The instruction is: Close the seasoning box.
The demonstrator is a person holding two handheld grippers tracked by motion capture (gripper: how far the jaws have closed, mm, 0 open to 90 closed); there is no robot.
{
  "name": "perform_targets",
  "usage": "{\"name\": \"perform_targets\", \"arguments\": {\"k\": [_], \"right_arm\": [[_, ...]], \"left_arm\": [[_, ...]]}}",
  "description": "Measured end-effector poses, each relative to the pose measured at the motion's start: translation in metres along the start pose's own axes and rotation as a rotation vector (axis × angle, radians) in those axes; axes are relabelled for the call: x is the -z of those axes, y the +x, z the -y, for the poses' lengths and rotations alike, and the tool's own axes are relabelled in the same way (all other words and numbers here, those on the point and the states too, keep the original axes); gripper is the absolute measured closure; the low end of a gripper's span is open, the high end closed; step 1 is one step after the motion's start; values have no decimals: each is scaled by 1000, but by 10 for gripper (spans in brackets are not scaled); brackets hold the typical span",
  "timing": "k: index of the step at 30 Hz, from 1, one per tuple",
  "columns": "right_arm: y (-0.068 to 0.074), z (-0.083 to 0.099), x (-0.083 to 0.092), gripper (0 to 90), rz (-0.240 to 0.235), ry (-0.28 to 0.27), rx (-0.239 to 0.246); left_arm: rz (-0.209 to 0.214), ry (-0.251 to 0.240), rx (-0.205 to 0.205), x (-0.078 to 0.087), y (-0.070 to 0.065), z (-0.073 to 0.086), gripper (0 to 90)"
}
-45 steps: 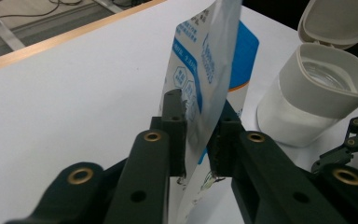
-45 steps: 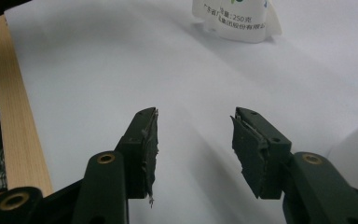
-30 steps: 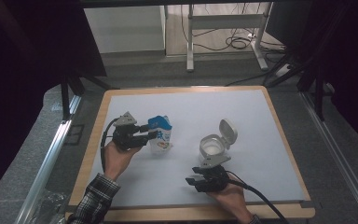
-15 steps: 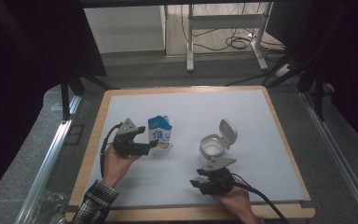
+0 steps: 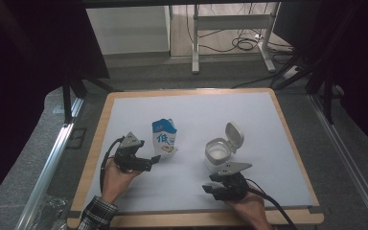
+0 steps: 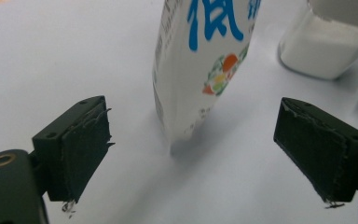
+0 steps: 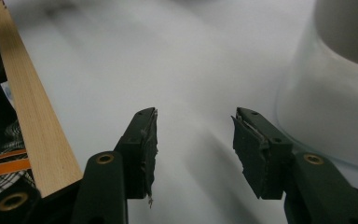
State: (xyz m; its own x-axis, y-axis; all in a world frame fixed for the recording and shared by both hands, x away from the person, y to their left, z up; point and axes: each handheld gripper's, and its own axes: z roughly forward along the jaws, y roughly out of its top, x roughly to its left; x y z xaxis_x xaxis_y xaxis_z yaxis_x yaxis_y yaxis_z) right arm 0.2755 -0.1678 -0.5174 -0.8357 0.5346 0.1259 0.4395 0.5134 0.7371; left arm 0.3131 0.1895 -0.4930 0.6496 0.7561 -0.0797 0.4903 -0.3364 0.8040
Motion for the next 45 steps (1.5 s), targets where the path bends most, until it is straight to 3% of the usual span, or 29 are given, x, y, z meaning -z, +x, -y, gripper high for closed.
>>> {"name": "perform_targets", "arguments": {"k": [8, 12, 18, 24, 31, 41, 45], "right_arm": [[-8, 7, 14, 485, 42, -32, -20], [-9, 8, 20, 466, 104, -17, -4], [-18, 11, 31, 470, 153, -21, -27], [-32, 13, 43, 575, 158, -75, -80], [-44, 10, 52, 683, 217, -85, -84], [-65, 0, 63, 814, 218, -119, -142], [-72, -5, 69, 836, 219, -129, -152]], "left_arm": [[1, 24, 39, 1, -7, 18, 96], [6, 39, 46, -2, -10, 27, 80], [-2, 52, 50, -5, -16, 39, 78], [-15, 74, 64, -11, -19, 50, 81], [-28, 101, 65, -17, -23, 60, 82], [-48, 143, 42, -21, -26, 59, 75], [-65, 160, 14, -23, -29, 59, 66]]}}
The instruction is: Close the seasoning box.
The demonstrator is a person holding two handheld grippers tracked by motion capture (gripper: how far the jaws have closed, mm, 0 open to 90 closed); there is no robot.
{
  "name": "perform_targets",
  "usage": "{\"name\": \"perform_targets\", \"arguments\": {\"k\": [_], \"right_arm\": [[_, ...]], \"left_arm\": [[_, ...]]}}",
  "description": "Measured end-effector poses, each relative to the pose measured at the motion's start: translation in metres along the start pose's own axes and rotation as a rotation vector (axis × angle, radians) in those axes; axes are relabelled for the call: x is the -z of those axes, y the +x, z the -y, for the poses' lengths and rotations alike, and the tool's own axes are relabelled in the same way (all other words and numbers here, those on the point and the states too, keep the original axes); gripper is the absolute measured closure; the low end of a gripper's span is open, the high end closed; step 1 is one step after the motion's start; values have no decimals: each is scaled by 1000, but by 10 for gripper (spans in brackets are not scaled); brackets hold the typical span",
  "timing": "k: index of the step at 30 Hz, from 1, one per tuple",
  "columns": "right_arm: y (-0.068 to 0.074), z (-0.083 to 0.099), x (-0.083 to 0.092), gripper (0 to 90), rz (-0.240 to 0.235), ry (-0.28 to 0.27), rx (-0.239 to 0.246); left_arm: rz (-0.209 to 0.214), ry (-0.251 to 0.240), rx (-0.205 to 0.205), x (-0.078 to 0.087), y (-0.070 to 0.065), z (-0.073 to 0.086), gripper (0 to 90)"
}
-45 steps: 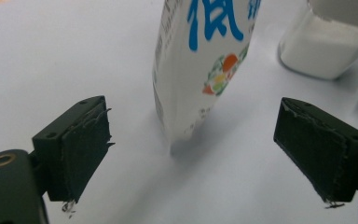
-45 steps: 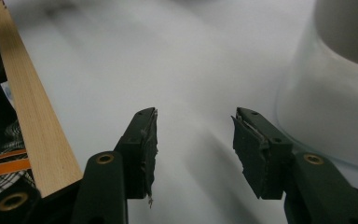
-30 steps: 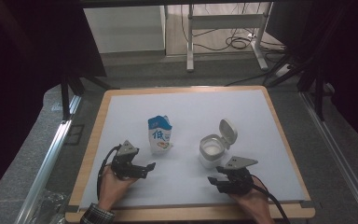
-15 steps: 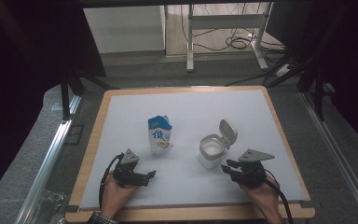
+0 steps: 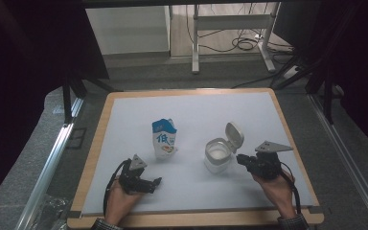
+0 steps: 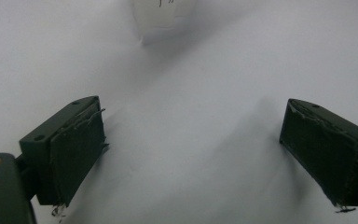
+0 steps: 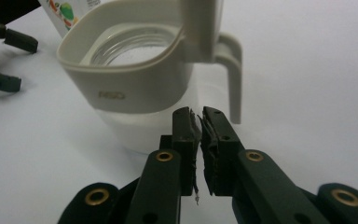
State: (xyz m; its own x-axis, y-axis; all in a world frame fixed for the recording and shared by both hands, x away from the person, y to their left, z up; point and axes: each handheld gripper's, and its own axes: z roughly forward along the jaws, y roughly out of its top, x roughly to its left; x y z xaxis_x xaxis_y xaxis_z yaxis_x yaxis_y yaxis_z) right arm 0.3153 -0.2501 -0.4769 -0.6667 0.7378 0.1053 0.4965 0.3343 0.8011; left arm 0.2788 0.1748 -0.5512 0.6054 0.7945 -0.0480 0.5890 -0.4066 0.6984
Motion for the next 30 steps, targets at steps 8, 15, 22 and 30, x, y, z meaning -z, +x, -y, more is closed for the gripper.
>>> {"name": "perform_targets", "arguments": {"k": [8, 15, 22, 30], "right_arm": [[-12, -16, 6, 853, 24, -24, 0], [-18, -31, 9, 857, 41, -58, -3], [-20, -46, 12, 857, 35, -76, 7], [-19, -55, 11, 857, 22, -89, 16]], "left_arm": [[0, -2, -1, 0, 0, 0, 61], [-2, -7, 2, -1, -1, 1, 61], [-2, -7, -1, -1, 0, 1, 62], [-3, -7, -1, -1, 0, 1, 62]]}}
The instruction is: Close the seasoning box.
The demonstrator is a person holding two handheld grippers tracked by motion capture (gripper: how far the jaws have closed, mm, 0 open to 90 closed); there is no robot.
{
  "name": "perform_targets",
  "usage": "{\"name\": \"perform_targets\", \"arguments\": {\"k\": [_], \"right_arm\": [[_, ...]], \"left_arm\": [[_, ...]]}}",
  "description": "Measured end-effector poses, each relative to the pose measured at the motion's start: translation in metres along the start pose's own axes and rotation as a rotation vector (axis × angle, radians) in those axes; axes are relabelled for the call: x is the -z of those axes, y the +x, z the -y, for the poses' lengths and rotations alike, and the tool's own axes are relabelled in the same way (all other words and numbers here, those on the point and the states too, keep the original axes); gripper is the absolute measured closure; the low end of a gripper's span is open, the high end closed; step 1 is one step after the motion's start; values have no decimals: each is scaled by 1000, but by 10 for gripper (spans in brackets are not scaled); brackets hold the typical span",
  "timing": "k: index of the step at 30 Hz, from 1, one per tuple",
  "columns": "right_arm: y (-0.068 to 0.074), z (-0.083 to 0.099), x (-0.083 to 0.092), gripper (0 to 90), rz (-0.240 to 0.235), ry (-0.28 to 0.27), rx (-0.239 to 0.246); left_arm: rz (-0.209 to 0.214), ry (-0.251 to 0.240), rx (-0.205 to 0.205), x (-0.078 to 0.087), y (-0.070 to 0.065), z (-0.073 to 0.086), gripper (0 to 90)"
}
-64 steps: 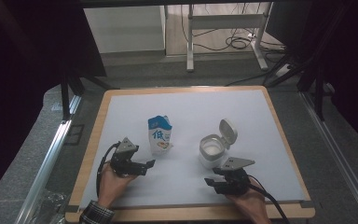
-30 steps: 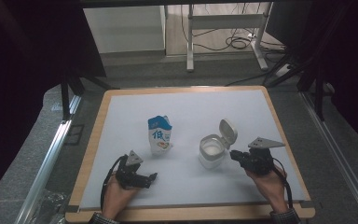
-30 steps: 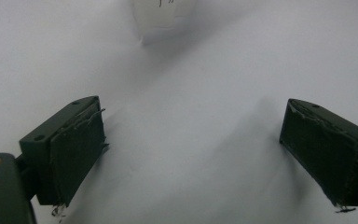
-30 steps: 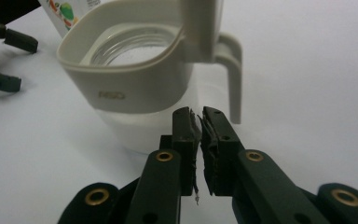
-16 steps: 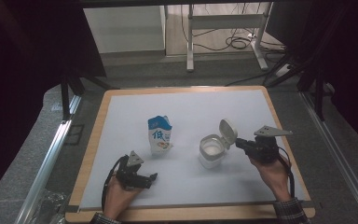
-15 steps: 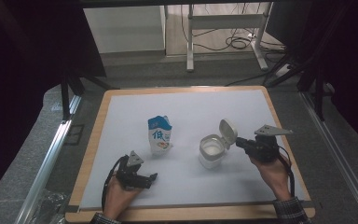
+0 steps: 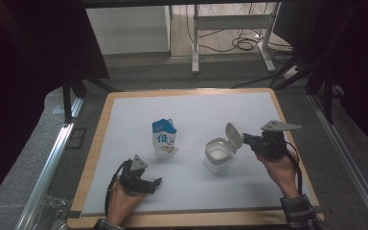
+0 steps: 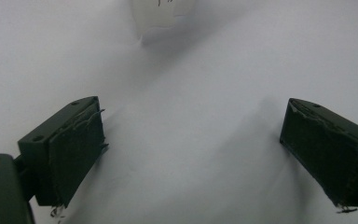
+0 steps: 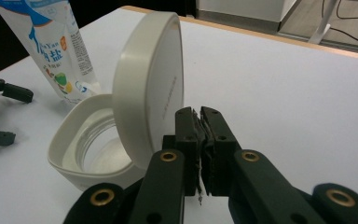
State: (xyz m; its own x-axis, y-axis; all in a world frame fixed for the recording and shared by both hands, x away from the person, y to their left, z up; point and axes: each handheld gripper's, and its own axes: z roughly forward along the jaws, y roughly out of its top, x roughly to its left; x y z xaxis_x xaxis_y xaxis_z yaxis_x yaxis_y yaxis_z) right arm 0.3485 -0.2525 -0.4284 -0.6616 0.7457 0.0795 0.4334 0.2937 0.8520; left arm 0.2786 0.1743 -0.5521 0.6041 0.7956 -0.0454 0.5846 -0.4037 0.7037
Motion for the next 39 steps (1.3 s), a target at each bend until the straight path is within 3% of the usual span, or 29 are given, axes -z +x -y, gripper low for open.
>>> {"name": "perform_targets", "arguments": {"k": [9, 16, 25, 39], "right_arm": [[6, -5, -1, 857, -36, -12, 1], [16, -7, -1, 854, -57, -11, 32], [19, -4, 7, 850, -51, -12, 41], [38, 24, 11, 847, -76, 4, 68]], "left_arm": [[1, 0, 0, 0, 0, 0, 62], [1, 0, 0, 0, 0, 0, 62], [0, 0, 0, 0, 0, 0, 62], [1, -1, 3, 0, 0, 0, 62]]}}
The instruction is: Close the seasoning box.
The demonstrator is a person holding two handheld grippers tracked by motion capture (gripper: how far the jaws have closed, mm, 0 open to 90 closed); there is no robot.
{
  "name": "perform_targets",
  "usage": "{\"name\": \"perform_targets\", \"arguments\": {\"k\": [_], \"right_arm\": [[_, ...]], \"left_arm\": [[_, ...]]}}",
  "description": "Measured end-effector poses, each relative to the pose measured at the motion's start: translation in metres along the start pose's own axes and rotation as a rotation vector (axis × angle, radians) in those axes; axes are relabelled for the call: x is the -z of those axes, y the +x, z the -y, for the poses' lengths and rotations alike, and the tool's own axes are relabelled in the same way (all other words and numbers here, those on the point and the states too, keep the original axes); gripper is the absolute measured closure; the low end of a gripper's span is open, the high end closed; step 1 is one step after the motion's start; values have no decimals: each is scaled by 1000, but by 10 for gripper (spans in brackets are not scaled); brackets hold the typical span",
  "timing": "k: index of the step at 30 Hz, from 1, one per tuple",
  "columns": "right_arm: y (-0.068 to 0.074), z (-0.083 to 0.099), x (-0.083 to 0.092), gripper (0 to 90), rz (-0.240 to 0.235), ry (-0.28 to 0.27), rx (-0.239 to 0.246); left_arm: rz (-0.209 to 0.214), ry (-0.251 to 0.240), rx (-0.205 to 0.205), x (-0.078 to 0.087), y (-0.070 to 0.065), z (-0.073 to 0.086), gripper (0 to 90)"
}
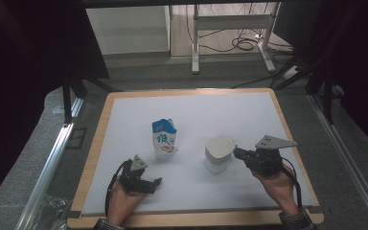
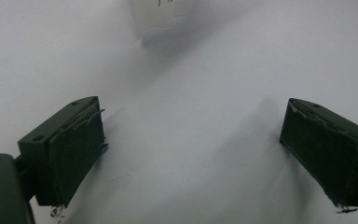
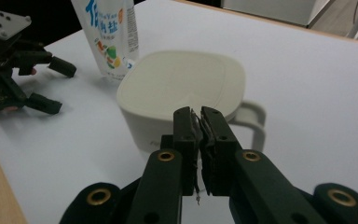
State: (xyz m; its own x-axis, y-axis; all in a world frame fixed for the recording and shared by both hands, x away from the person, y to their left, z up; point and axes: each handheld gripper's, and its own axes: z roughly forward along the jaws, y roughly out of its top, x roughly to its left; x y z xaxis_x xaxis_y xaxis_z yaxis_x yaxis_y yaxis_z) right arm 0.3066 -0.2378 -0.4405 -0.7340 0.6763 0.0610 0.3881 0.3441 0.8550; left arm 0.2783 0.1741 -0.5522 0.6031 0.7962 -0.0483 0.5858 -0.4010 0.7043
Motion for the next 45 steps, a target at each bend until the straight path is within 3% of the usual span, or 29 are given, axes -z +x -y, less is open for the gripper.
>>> {"name": "perform_targets", "arguments": {"k": [6, 17, 33, 45], "right_arm": [[9, 20, -12, 847, -36, 18, -1], [21, 49, -46, 847, -84, 99, 3], [25, 53, -60, 891, -87, 124, 30], [27, 46, -76, 895, -50, 126, 53]], "left_arm": [[0, 3, -4, 0, 0, 0, 62], [0, 3, -3, 0, 0, 0, 63], [0, 3, -3, 0, 0, 0, 62], [0, 3, -4, 0, 0, 0, 63]]}}
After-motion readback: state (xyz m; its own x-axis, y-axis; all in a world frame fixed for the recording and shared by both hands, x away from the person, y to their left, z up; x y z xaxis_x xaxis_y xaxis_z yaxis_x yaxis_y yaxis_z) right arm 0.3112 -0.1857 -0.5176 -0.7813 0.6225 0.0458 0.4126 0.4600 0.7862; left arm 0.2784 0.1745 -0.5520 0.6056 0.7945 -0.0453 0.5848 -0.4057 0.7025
